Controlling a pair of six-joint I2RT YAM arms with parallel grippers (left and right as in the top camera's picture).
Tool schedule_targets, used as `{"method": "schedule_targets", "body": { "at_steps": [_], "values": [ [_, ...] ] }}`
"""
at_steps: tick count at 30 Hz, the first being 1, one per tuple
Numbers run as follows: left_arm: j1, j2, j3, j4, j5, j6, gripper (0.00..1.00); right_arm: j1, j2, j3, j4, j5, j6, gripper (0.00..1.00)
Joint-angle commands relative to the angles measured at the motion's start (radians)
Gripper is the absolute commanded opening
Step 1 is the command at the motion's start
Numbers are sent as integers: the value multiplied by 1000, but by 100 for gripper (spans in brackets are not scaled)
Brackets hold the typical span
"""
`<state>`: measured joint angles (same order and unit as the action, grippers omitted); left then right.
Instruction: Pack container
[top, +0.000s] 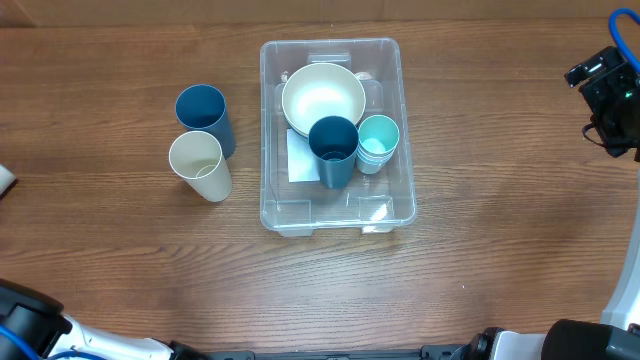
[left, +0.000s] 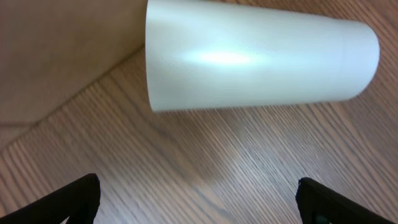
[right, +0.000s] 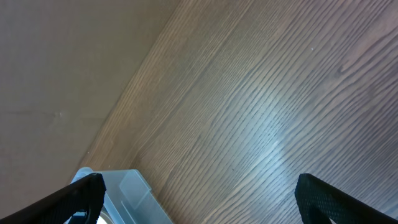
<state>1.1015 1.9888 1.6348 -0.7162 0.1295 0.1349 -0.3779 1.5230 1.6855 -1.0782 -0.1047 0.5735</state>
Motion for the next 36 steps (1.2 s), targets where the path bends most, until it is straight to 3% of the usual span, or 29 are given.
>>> {"method": "schedule_targets", "body": {
  "at_steps": [1,24,36],
  "values": [
    [5,34,4,52,24,87,98,1,-17,3,2,-2,3,100],
    [35,138,4,222,114,202,95,1,-17,3,2,-2,3,100],
    [34,195,4,241,296,255,94,1,-17,3,2,-2,3,100]
  ]
}}
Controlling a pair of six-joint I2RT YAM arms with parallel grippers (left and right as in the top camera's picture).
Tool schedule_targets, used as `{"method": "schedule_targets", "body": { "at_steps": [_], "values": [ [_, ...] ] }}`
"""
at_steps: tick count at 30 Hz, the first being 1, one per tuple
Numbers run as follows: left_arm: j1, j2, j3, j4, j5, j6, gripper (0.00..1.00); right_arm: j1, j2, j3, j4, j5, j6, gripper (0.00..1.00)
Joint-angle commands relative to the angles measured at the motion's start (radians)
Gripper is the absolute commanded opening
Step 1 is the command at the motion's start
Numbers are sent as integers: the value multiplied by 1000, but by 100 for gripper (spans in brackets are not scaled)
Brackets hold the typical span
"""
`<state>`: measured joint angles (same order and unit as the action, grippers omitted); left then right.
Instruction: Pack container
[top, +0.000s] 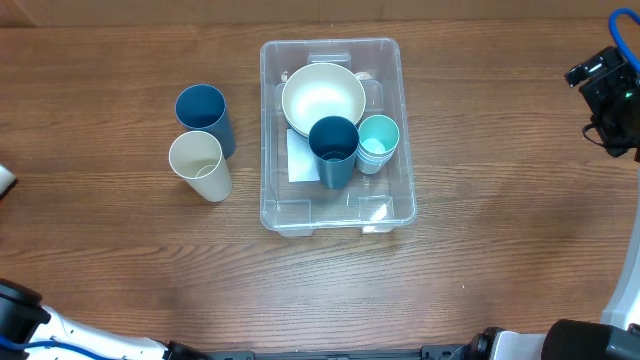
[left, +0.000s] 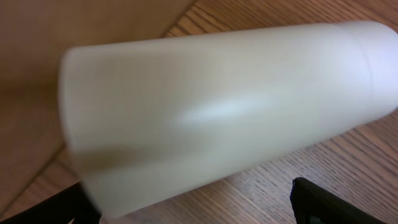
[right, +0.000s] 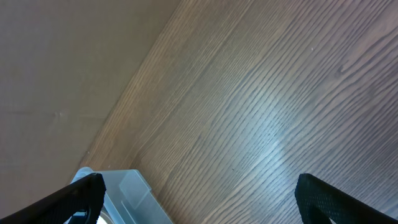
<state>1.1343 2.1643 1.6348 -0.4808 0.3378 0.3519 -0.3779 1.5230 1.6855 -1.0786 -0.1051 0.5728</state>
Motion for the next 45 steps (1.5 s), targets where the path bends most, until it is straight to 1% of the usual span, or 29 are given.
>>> {"method": "schedule_targets", "body": {
  "at_steps": [1,8,11,16,19,20,26,30,34,36,39,45],
  "values": [
    [-3,19,4,7,109,39,93,1,-17,3,2,-1,4,100],
    [-32,19,4,5,135,57,91,1,-17,3,2,-1,4,100],
    [-54,19,4,-13,163,104,90,1,-17,3,2,-1,4,100],
    [-93,19,4,-16,169,117,88,1,-17,3,2,-1,4,100],
    [-113,19,4,-15,168,116,82,1,-17,3,2,-1,4,100],
    [-118,19,4,-13,168,116,82,1,-17,3,2,-1,4,100],
    [-135,19,4,3,169,112,74,1,-17,3,2,-1,4,100],
    [-146,19,4,19,169,91,73,1,-17,3,2,-1,4,100],
    [-154,19,4,35,168,79,64,1,-17,3,2,-1,4,100],
    [-154,19,4,43,169,65,63,1,-17,3,2,-1,4,100],
    [-154,19,4,49,169,59,54,1,-17,3,2,-1,4,100],
    [-154,19,4,54,168,51,41,1,-17,3,2,-1,4,100]
  ]
}}
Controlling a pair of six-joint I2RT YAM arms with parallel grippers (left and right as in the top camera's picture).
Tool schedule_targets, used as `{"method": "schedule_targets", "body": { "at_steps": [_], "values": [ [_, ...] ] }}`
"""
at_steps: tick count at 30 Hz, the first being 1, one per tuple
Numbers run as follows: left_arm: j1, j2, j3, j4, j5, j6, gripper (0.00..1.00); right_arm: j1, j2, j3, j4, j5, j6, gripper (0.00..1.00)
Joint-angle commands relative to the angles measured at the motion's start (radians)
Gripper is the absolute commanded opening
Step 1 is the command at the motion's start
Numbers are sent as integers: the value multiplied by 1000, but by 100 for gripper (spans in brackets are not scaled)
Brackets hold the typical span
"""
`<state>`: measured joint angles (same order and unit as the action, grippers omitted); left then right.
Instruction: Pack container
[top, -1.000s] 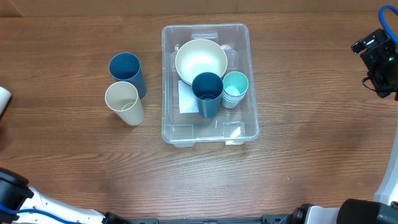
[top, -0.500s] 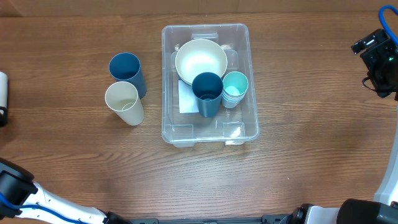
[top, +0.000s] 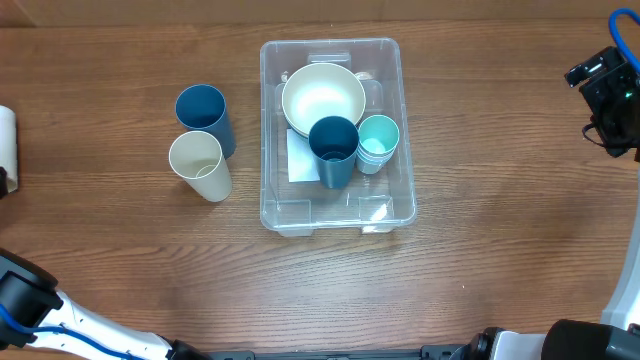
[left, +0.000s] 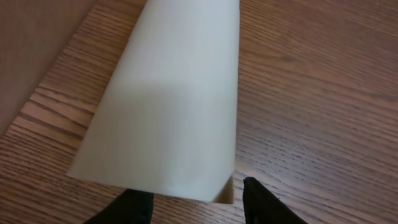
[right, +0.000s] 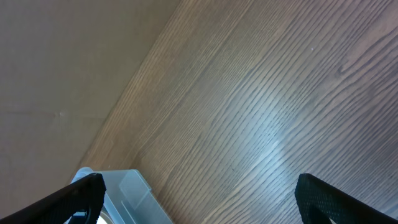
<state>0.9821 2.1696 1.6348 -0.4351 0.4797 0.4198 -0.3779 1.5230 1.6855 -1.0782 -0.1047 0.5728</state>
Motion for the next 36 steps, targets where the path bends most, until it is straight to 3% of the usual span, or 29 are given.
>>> {"method": "schedule_targets", "body": {
  "at_steps": [1,7,10,13,27,28,29,30,36],
  "values": [
    [-2,14,4,14,26,-24,36,1,-17,3,2,-2,4,100],
    [-2,14,4,24,27,-29,24,1,-17,3,2,-2,4,100],
    [-2,14,4,26,26,-29,10,1,-17,3,2,-2,4,100],
    [-2,14,4,30,27,-29,4,1,-17,3,2,-2,4,100],
    [-2,14,4,40,46,-29,4,1,-17,3,2,-2,4,100],
    [-2,14,4,40,46,-31,8,1,-17,3,2,-2,4,100],
    [-2,14,4,42,45,-43,27,1,-17,3,2,-2,4,100],
    [-2,14,4,49,46,-65,31,1,-17,3,2,-2,4,100],
    [-2,15,3,74,30,-203,38,1,-17,3,2,-2,4,100]
  ]
}}
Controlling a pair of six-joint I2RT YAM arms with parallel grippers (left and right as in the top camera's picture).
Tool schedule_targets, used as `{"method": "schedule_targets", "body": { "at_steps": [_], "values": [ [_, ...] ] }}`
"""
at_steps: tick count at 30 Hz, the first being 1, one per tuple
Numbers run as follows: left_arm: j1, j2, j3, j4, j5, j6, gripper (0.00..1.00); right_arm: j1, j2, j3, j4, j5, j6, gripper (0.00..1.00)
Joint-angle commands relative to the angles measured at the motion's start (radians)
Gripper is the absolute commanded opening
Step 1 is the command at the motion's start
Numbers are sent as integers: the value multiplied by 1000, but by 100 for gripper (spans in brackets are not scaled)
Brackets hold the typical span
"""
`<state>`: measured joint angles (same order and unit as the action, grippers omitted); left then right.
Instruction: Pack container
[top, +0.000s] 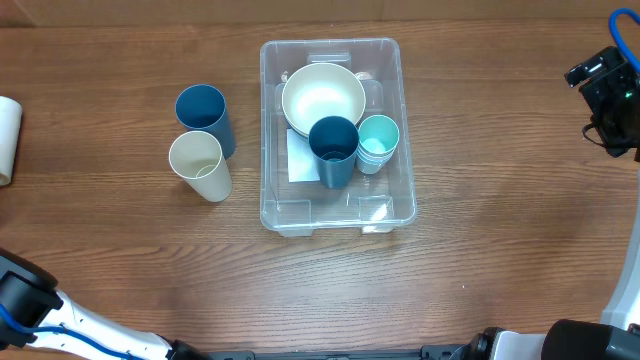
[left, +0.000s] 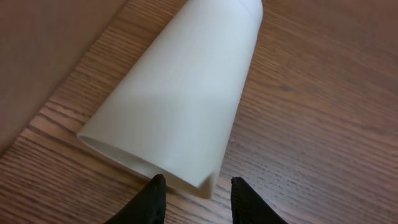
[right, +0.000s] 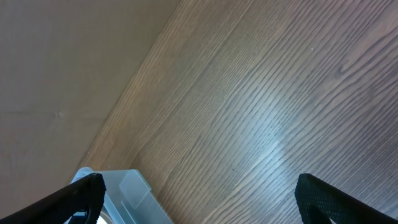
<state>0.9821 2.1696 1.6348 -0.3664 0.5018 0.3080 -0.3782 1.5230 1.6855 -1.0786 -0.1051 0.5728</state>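
A clear plastic container (top: 385, 205) stands mid-table with a cream bowl (top: 322, 97), a dark blue cup (top: 333, 148) and stacked teal cups (top: 378, 140) in it. Left of it stand a dark blue cup (top: 203, 112) and a cream cup (top: 197, 160). A white cup (top: 8, 135) lies on its side at the table's far left edge. My left gripper (left: 198, 196) is open at the white cup's (left: 180, 106) rim, with the near rim wall between its fingers. My right gripper (right: 199, 199) hangs wide open and empty over bare table at the far right.
The white cup lies close to the table's left edge (left: 56, 81). A corner of the container (right: 124, 193) shows at the bottom left of the right wrist view. My right arm (top: 610, 95) stays at the right border of the overhead view.
The left gripper's fingers have narrowed a little around the white cup's rim, and the cup has shifted slightly up the overhead view. The right arm has not moved.
At first the left gripper was wide open, with the white cup lying crosswise ahead of it. Then the cup filled the view closer up. By 1.2 s ago the fingers had narrowed at the cup's rim end, and now narrower still. Container contents and right arm stayed unchanged.
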Motion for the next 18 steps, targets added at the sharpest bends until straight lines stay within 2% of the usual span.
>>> {"method": "schedule_targets", "body": {
  "at_steps": [1,7,9,11,15,18],
  "values": [
    [-2,15,3,6,-6,-117,39,1,-17,3,2,-1,4,100],
    [-2,42,3,16,-43,-319,38,1,-17,3,2,-1,4,100],
    [-2,69,3,27,-57,-400,41,1,-17,3,2,-1,4,100],
    [-2,84,3,40,-56,-427,41,1,-17,3,2,-1,4,100],
    [-5,90,3,72,-47,-428,30,1,-17,3,2,-1,4,100],
    [-5,90,3,107,17,-427,16,1,-17,3,2,-1,4,100]
  ]
}}
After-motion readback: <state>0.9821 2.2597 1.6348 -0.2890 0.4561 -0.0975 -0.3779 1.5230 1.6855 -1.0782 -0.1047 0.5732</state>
